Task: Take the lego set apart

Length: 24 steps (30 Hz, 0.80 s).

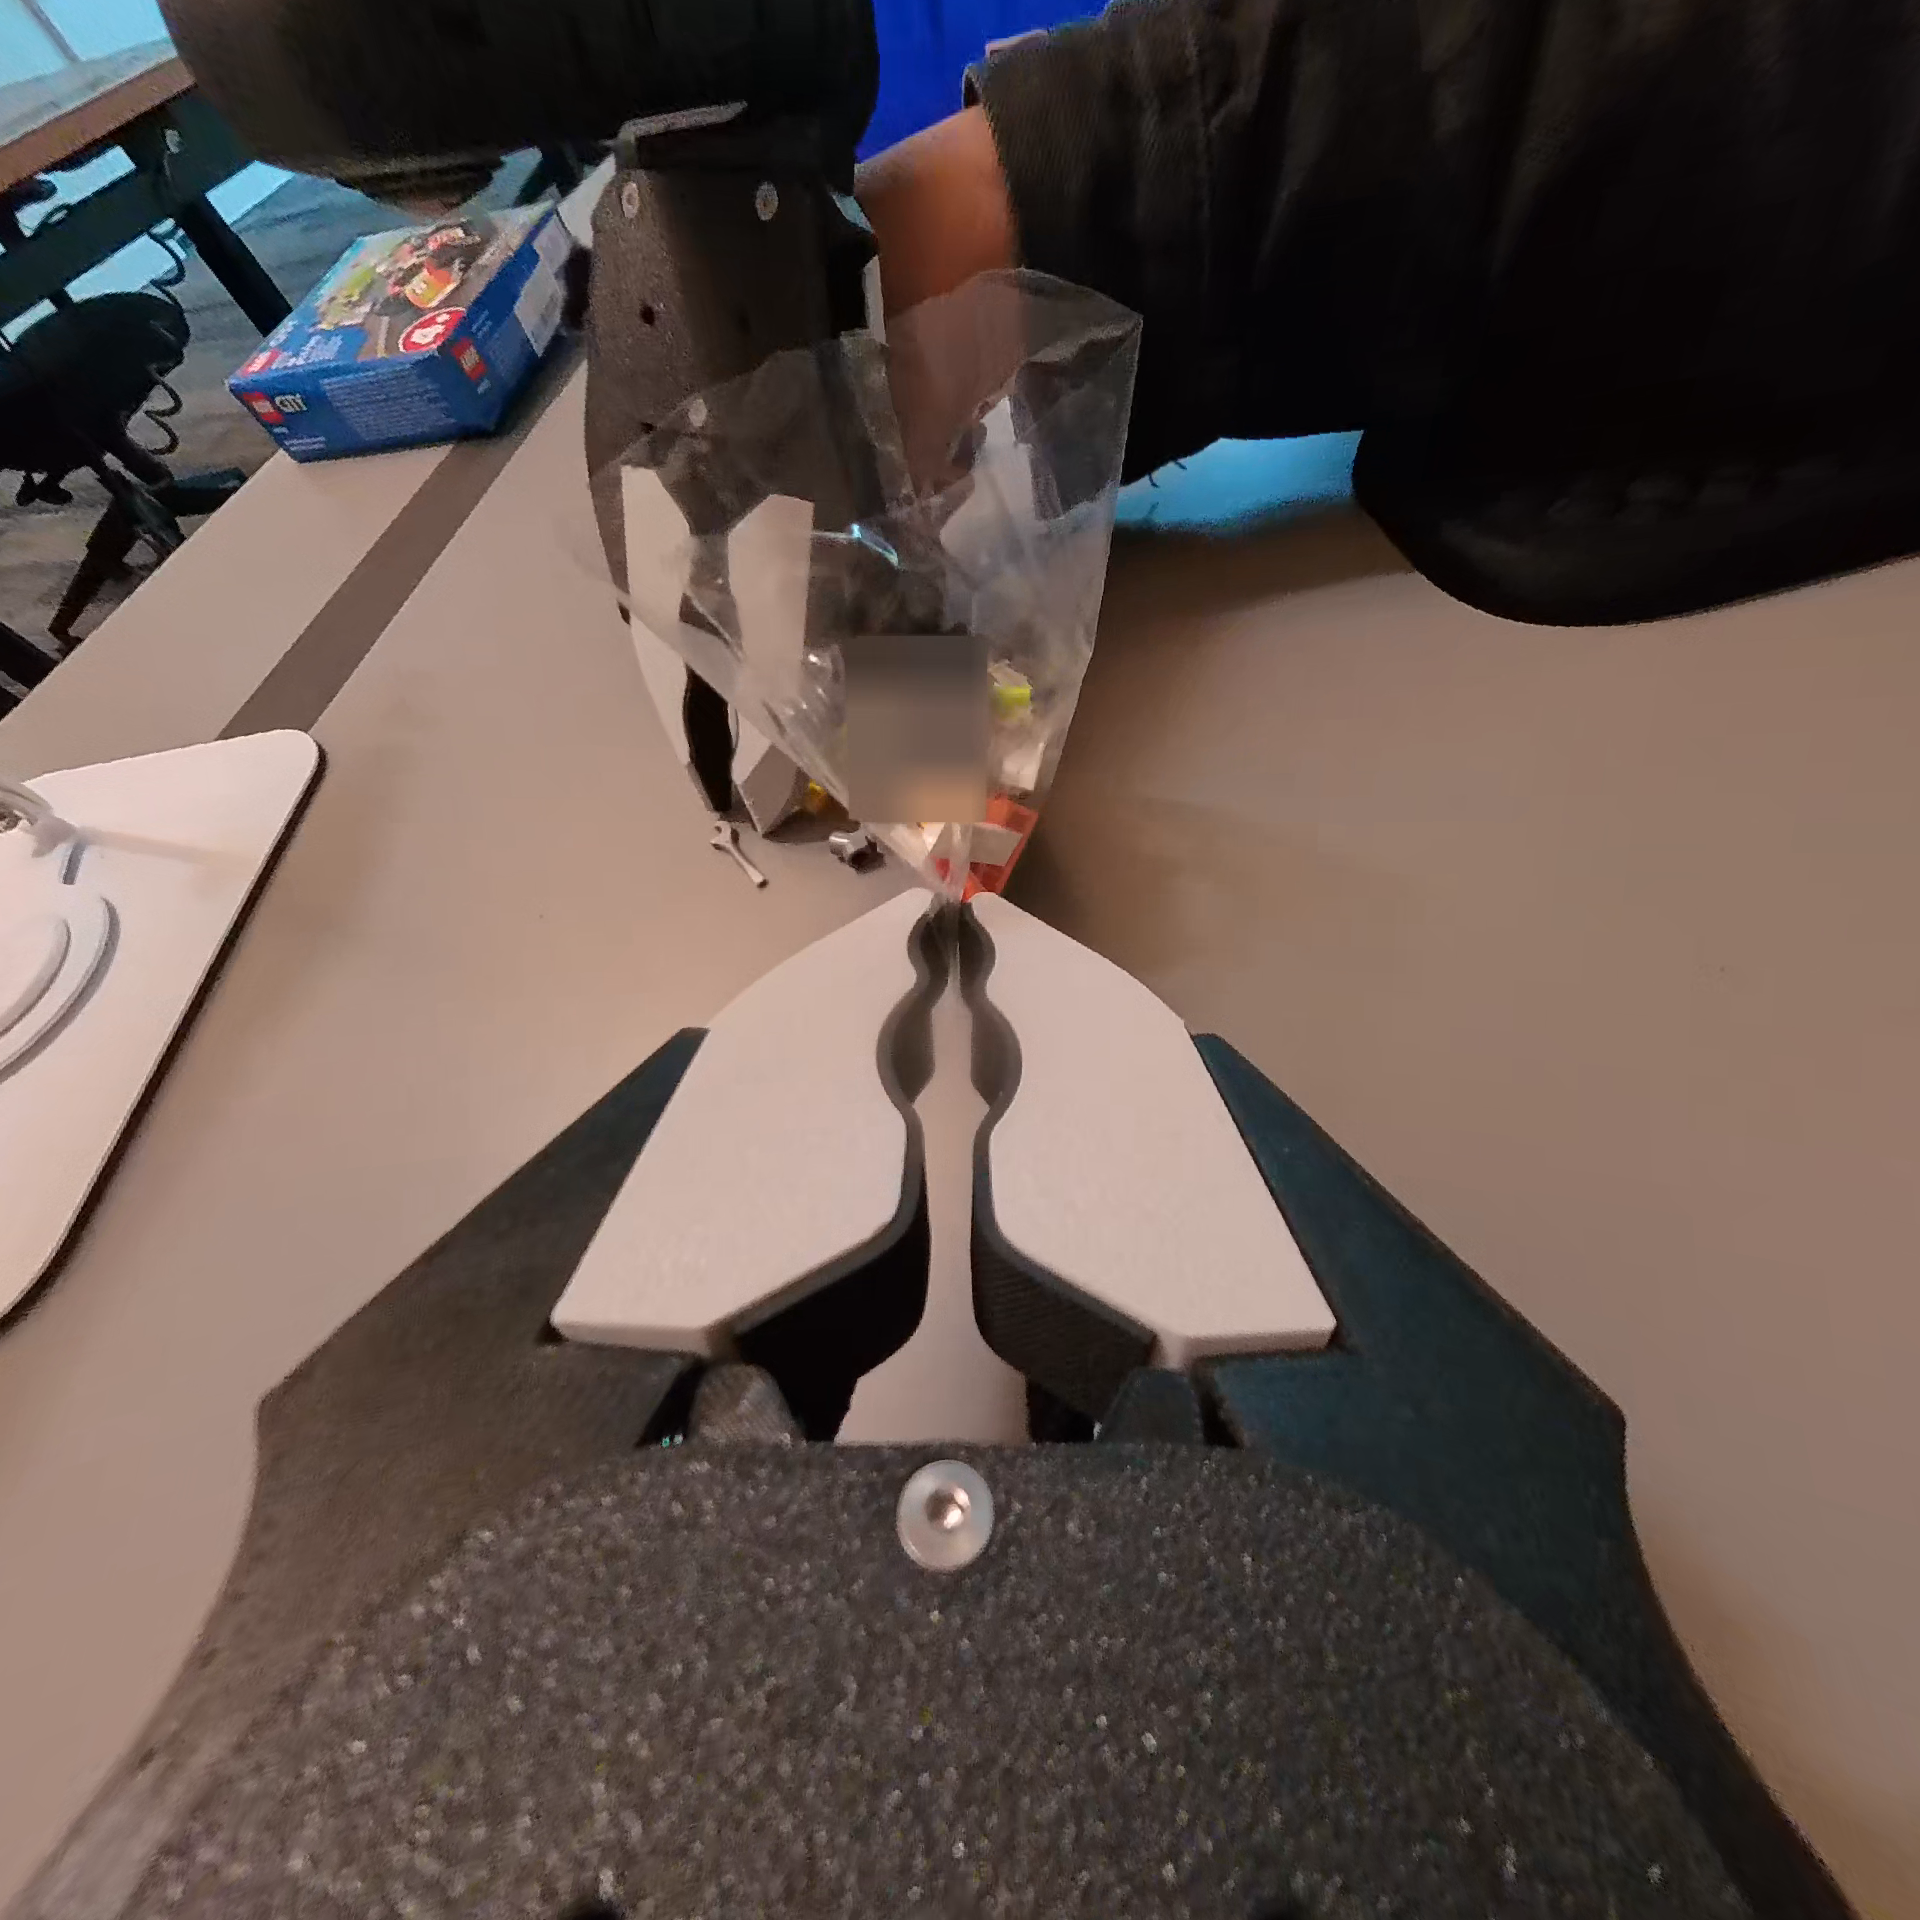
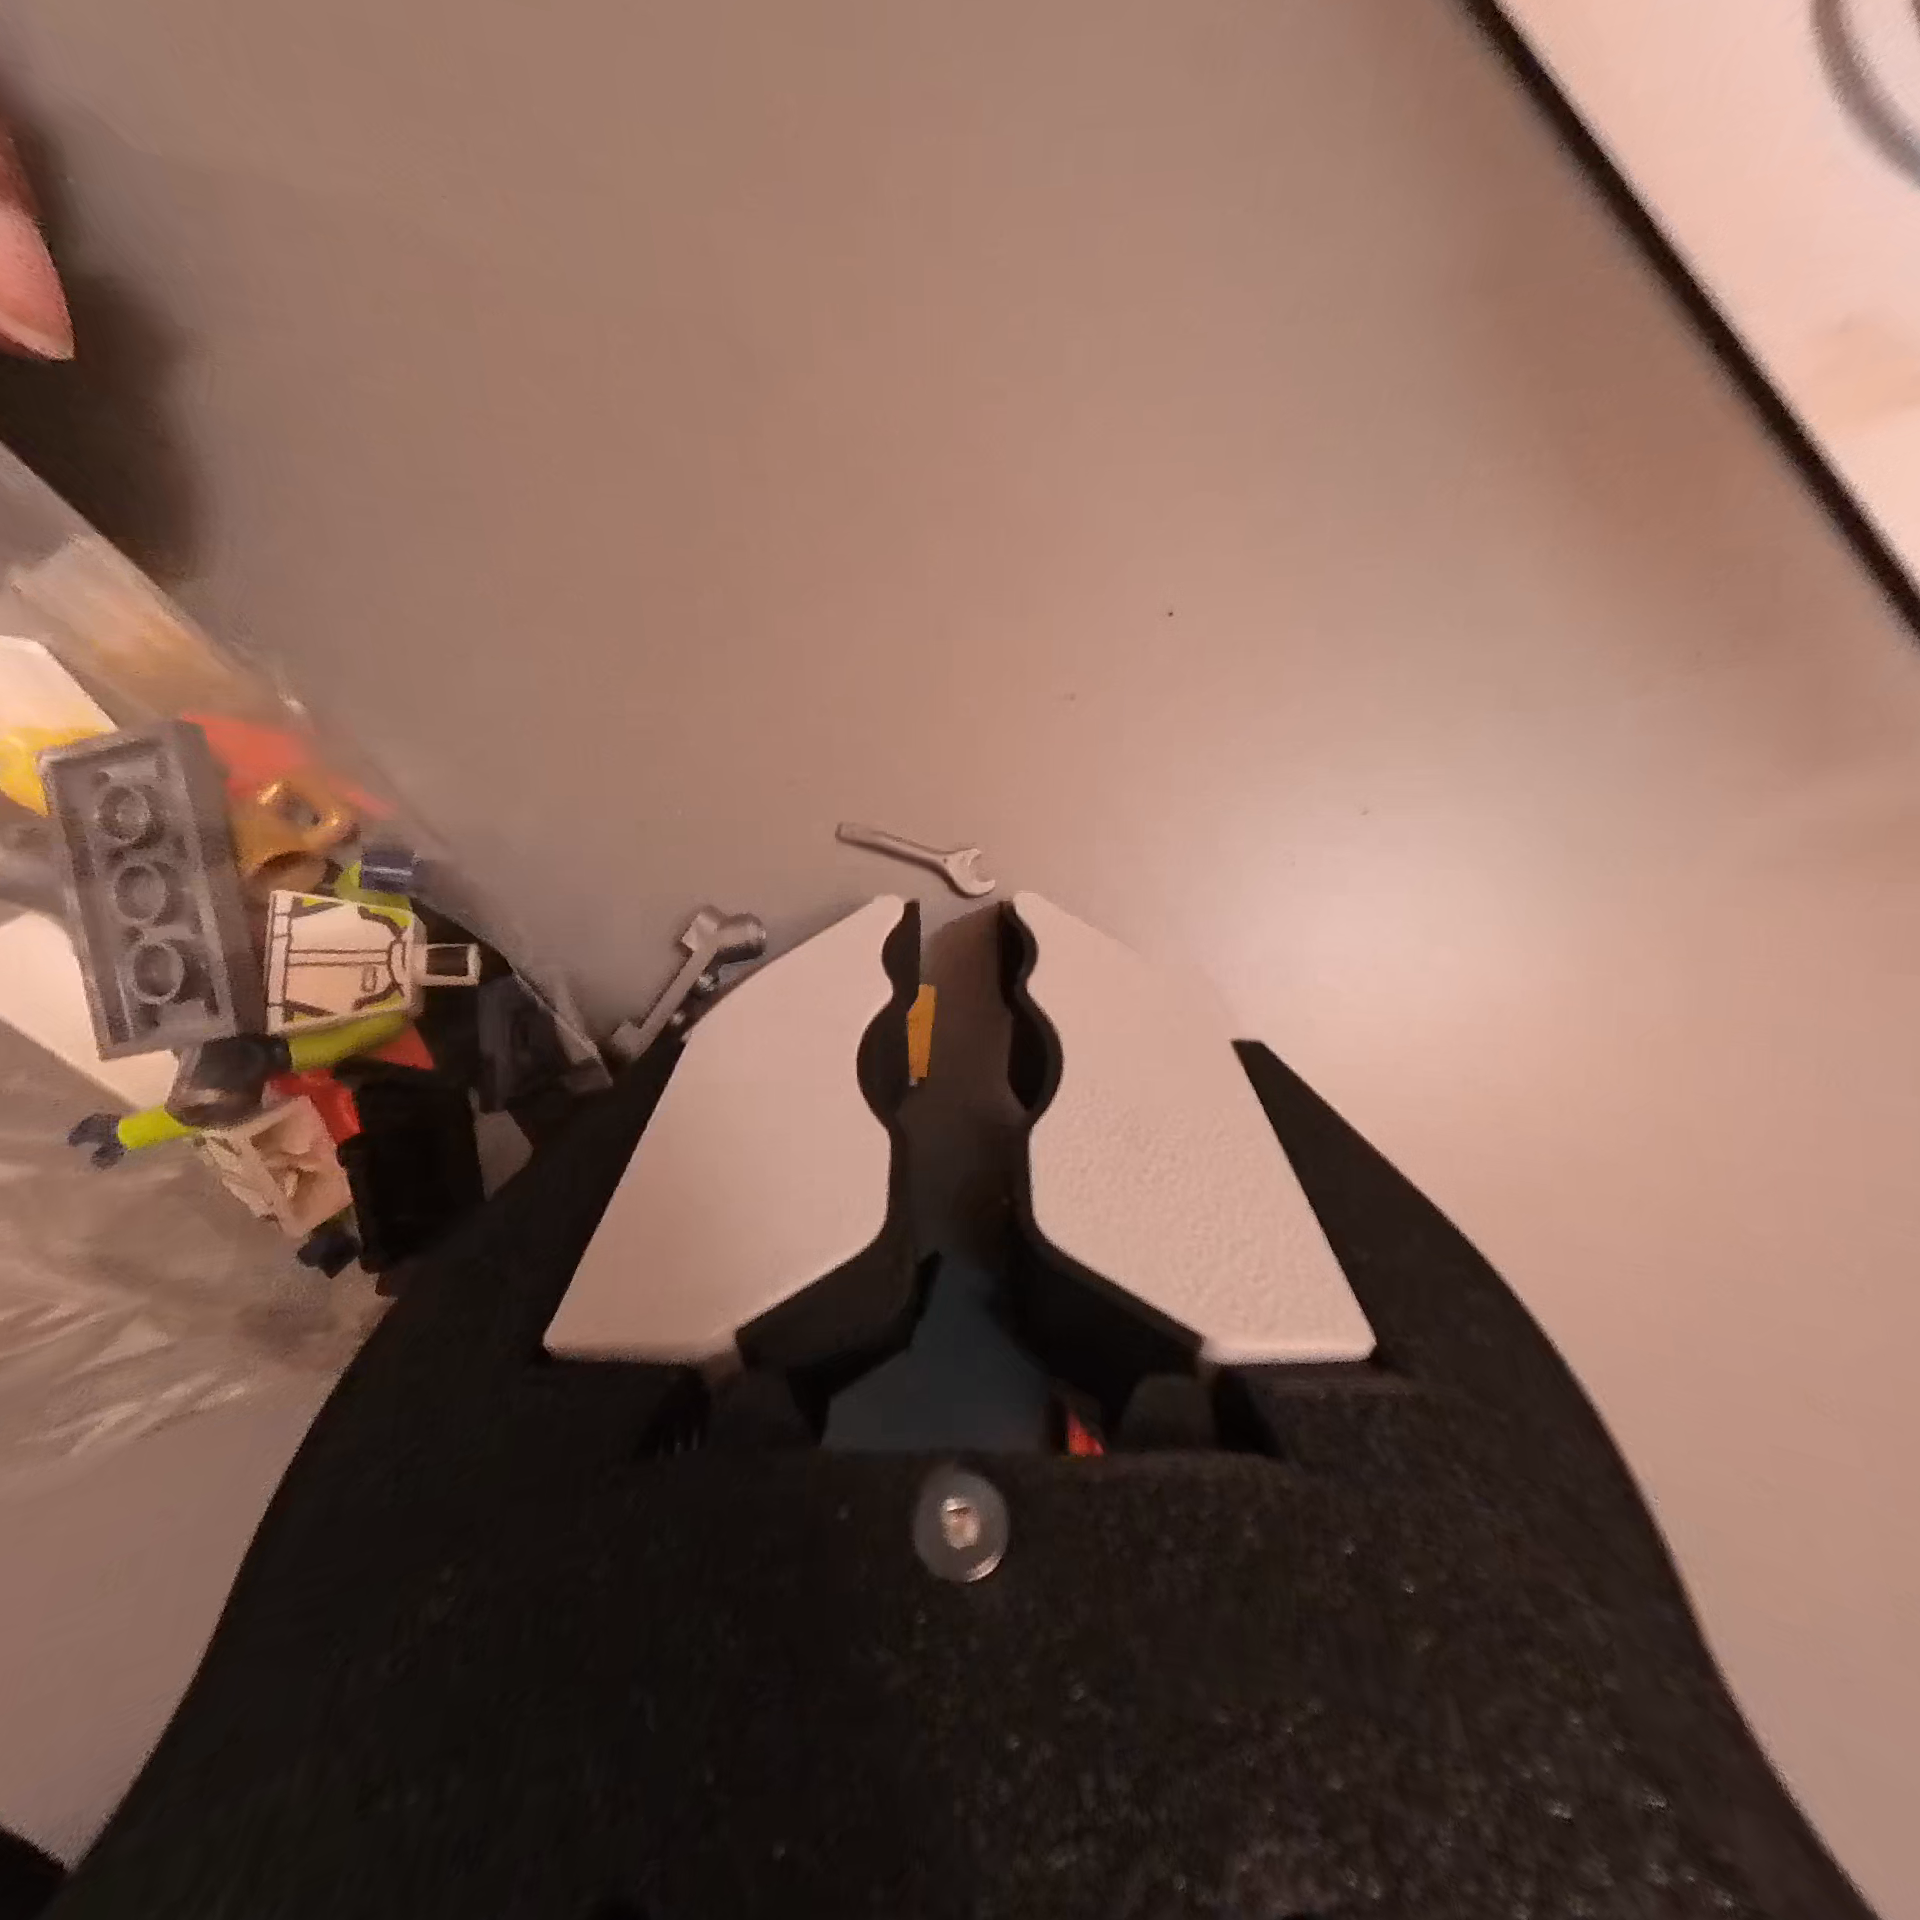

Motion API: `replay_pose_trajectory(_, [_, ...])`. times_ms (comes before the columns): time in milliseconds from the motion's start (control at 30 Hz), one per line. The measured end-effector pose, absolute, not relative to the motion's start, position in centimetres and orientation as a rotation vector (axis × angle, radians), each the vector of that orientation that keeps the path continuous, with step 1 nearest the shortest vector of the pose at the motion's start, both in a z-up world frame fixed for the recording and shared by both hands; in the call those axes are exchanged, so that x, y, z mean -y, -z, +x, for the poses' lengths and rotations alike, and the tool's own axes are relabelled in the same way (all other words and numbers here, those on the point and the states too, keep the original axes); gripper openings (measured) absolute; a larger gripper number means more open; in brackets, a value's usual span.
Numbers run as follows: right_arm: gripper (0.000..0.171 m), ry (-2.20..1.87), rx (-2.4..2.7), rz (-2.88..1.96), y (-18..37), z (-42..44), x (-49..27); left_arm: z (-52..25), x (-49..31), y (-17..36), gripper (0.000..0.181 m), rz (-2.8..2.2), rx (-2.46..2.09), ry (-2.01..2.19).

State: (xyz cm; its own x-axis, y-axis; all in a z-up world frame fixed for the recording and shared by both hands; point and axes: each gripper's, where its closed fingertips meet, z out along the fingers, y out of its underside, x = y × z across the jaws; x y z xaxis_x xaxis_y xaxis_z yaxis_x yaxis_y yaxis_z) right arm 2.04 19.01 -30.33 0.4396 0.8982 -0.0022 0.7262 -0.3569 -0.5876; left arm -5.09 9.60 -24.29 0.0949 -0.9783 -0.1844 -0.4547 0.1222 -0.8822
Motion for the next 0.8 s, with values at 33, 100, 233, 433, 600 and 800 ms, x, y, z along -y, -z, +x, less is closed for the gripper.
replay_pose_trajectory(33, [0.014, -0.435, 1.366, -2.185, 30.3, 2.0, -19.0, -5.2, -9.3, 24.3, 0.001, -1.466, -1.503, 0.744])
replay_pose_trajectory(100, [0.019, -0.443, 1.359, -2.199, 30.3, 1.8, -18.7, -5.4, -8.6, 24.3, 0.000, -1.452, -1.513, 0.770])
replay_pose_trajectory(233, [0.024, -0.422, 1.383, -2.131, 29.9, 1.2, -18.8, -6.2, -7.1, 23.9, 0.001, -1.423, -1.556, 0.844])
replay_pose_trajectory(433, [0.027, -0.472, 1.408, -2.090, 30.3, 0.9, -19.0, -7.4, -6.7, 24.4, 0.001, -1.457, -1.605, 0.946])
replay_pose_trajectory(600, [0.006, -0.503, 1.408, -2.111, 30.4, 0.8, -18.8, -7.3, -6.5, 24.5, 0.001, -1.452, -1.610, 0.947])
replay_pose_trajectory(800, [0.005, -0.493, 1.413, -2.109, 30.4, 0.8, -18.8, -7.2, -6.7, 24.6, 0.001, -1.463, -1.586, 0.950])
